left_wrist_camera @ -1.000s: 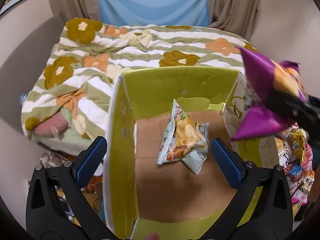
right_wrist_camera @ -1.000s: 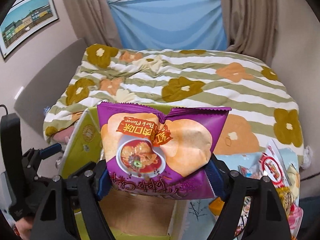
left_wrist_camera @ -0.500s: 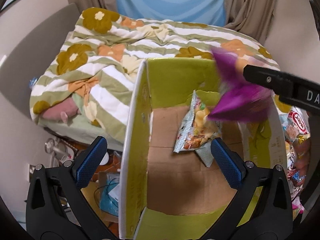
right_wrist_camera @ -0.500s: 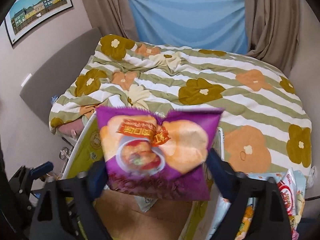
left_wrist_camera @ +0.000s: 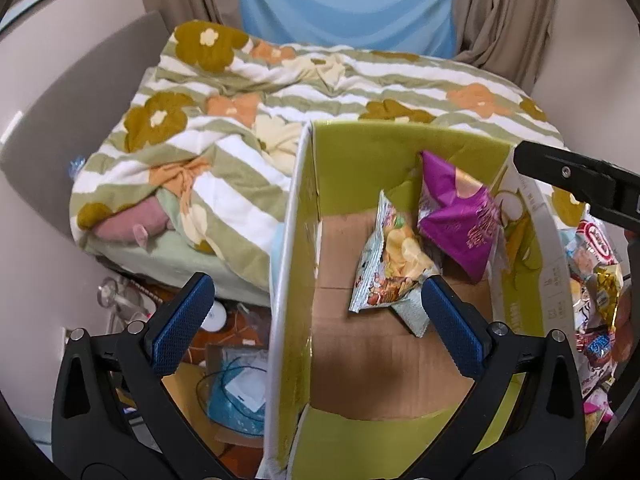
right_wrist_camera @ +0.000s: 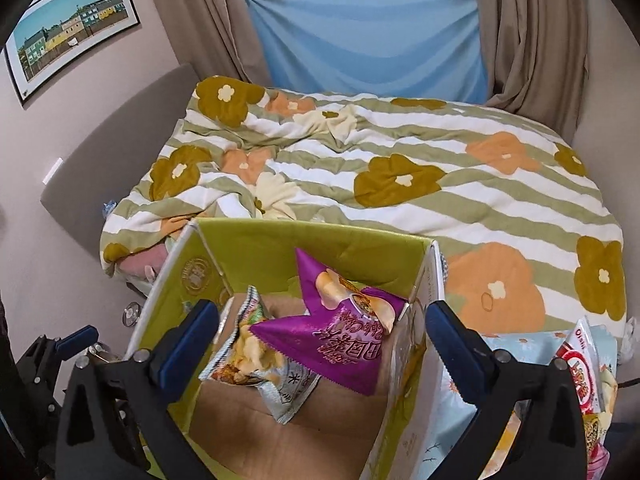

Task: Organize snacks
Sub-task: 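Lower the purple chip bag into the box and open the right tool, then grasp the yellow-green lemon snack bag with the left tool while the right tool grasps a pink bag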

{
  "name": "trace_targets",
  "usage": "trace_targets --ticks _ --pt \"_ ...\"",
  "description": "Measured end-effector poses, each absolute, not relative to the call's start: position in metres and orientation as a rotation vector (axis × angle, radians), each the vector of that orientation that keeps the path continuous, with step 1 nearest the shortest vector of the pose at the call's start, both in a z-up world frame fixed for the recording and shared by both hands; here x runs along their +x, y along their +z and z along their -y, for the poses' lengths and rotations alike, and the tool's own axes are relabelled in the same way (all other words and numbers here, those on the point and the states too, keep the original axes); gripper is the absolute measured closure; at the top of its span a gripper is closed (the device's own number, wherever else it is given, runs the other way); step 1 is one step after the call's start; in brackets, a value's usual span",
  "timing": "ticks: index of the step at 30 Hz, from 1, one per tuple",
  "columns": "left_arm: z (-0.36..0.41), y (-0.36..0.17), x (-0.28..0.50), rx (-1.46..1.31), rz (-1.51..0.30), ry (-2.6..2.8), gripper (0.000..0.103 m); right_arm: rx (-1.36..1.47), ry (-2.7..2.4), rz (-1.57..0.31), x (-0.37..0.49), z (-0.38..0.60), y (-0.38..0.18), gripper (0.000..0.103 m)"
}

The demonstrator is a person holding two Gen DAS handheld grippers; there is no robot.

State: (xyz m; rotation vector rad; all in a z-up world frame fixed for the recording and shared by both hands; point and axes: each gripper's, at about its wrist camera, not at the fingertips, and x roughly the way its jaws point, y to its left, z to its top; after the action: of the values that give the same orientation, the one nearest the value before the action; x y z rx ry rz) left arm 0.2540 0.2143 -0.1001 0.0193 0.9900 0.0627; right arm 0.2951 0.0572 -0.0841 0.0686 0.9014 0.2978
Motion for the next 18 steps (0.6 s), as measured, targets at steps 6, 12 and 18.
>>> trace_targets --ticks 6,12,18 --pt "-0.21 -0.065 0.241 0.04 -0.921 0.04 0.0 0.071 0.296 -0.852 0.265 -0.052 -0.048 0.0" --pt "-0.191 -0.037 0.221 0.056 -0.877 -0.02 0.0 0.08 0.232 -0.802 0.219 -0.03 -0.018 0.0" --pt "-0.157 -0.022 0.197 0.049 -0.847 -0.114 0.0 0.1 0.149 -0.777 0.167 0.011 -0.002 0.0"
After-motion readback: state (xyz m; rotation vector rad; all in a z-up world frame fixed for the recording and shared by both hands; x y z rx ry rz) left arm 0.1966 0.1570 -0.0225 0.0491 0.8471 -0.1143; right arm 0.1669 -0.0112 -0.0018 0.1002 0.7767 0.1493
